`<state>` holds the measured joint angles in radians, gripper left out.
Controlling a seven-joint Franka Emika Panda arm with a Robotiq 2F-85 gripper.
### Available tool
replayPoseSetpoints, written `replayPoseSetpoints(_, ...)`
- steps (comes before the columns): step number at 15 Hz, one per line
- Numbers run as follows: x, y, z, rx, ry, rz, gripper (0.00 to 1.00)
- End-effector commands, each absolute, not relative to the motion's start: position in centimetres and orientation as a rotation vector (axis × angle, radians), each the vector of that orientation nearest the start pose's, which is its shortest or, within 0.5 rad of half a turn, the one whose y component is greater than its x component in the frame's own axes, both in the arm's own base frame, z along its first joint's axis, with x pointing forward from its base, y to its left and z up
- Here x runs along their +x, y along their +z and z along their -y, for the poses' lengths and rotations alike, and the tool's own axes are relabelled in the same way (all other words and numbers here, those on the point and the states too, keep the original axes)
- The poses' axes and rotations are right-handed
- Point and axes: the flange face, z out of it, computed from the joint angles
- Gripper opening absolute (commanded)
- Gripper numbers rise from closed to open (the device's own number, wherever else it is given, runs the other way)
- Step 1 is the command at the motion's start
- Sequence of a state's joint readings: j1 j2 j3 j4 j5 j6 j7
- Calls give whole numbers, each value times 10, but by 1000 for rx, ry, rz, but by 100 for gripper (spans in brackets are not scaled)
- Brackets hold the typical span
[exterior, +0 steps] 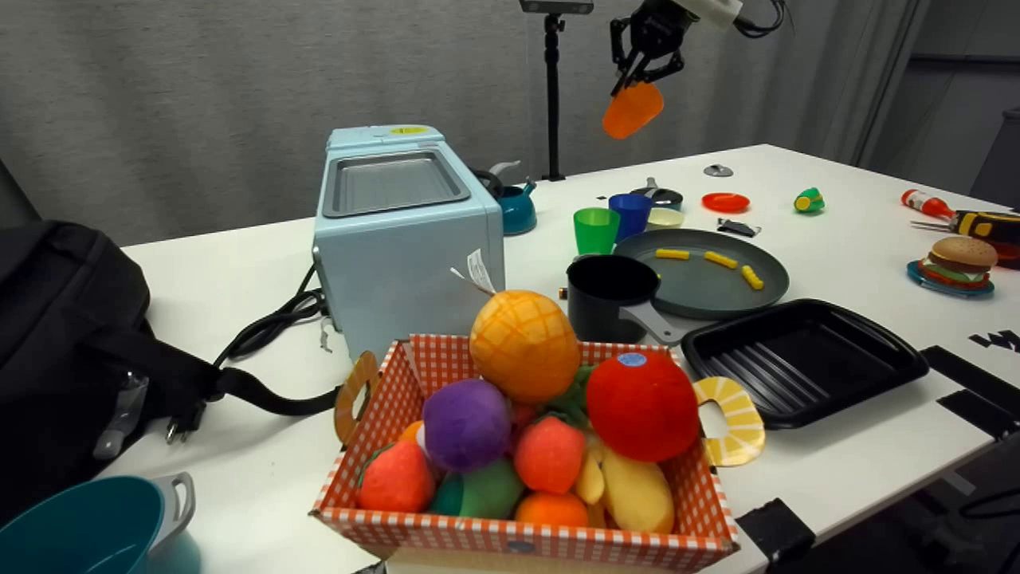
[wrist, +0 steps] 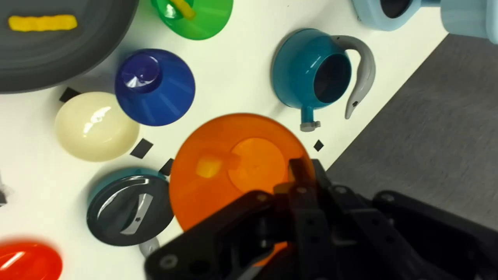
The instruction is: Pour the fries out of the orange cup and onto the grey plate
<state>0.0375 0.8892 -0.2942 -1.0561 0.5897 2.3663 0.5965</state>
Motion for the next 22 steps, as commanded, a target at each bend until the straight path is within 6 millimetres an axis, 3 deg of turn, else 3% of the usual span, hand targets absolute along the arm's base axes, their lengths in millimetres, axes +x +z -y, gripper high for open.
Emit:
replayPoseSetpoints(1, 815, 355, 126, -2474, -486, -1378, 1)
replayPoseSetpoints(7, 808, 317, 143, -2682, -299, -1410, 1)
replayPoseSetpoints(16, 789, 276, 181, -2827, -117, -1507, 1)
replayPoseSetpoints(22, 774, 238, 187, -2877, 68, -1520, 1)
